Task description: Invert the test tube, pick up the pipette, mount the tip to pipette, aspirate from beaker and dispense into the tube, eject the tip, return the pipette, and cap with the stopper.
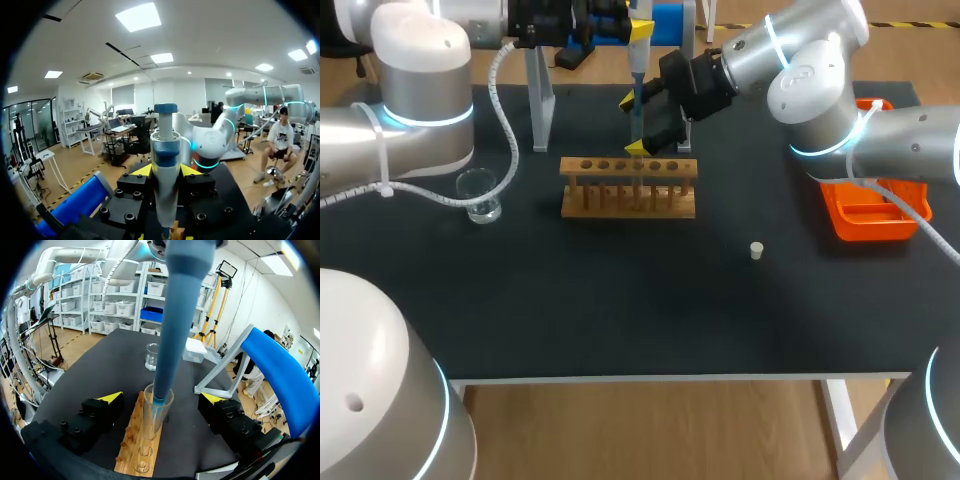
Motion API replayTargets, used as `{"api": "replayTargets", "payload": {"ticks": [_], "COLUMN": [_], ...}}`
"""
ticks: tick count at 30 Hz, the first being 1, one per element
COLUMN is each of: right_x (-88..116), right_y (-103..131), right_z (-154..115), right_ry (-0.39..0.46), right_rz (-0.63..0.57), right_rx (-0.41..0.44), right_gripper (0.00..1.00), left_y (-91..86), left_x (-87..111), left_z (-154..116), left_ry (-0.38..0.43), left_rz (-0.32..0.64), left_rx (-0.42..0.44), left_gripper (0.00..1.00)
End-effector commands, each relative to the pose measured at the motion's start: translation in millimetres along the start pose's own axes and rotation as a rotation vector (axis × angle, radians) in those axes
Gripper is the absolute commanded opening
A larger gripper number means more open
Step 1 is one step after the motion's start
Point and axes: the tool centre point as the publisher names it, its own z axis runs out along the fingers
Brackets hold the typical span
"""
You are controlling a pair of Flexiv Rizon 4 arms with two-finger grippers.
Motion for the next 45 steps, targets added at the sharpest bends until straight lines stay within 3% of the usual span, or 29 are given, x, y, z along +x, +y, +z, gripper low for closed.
{"api": "replayTargets", "payload": {"ticks": [1,12,24,36,45], "right_x": [0,2,8,16,24], "right_y": [0,-1,-6,-12,0], "right_z": [-1,-7,-32,-83,-141], "right_ry": [0.001,-0.001,0.001,-0.038,-0.166], "right_rz": [0.0,0.003,-0.007,0.026,0.022], "right_rx": [0.001,-0.005,-0.005,-0.046,-0.07], "right_gripper": [1.0,1.0,1.0,1.0,1.0], "left_y": [0.6,0.6,0.6,0.6,0.6], "left_x": [0.5,0.5,0.5,0.5,0.5], "left_z": [1,1,1,1,1], "left_ry": [-0.004,-0.004,-0.004,-0.004,-0.004], "left_rz": [0.002,0.002,0.002,0.002,0.002], "left_rx": [0.004,0.004,0.004,0.004,0.004], "left_gripper": [0.0,0.0,0.0,0.0,0.0]}}
